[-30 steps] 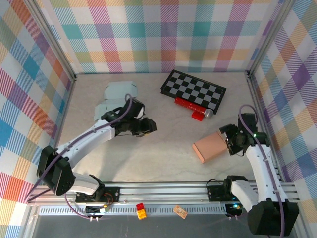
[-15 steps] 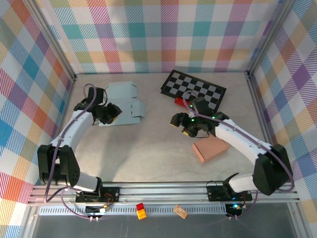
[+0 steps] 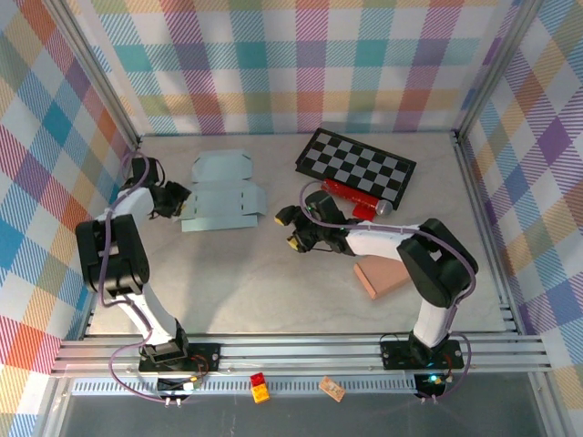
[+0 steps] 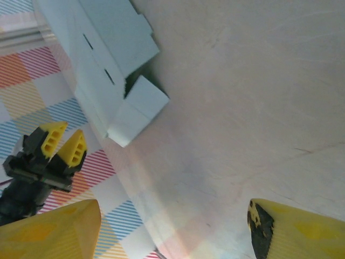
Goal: Fold the paper box
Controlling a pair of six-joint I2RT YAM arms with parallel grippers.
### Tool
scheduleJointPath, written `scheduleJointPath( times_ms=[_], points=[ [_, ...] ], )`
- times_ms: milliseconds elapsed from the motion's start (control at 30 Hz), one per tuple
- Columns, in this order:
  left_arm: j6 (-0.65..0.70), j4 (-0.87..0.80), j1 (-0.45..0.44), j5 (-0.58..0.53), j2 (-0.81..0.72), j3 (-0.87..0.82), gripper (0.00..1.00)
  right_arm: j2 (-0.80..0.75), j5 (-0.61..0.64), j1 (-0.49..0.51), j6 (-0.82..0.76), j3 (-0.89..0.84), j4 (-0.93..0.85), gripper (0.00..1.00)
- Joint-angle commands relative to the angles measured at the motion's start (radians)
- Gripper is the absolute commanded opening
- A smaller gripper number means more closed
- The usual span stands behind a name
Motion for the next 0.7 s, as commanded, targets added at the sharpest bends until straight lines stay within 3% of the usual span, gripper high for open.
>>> scheduleJointPath(
  times_ms=[0,200,667],
  points=[
    [-0.015,0.098,0.001,0.074,0.108,0.078,0.30,0.018,0.023,0.005,0.082,0.039,0.073,0.73],
    [-0.014,0.091,-0.009,0.105,0.160,0.045,0.28,0.009,0.038,0.008,0.078,0.029,0.039,0.74],
    [-0.188,0.180,-0.174,0.131,-0.124,-0.370,0.26,0.005,0.081,-0.032,0.016,-0.087,0.151,0.73]
  ],
)
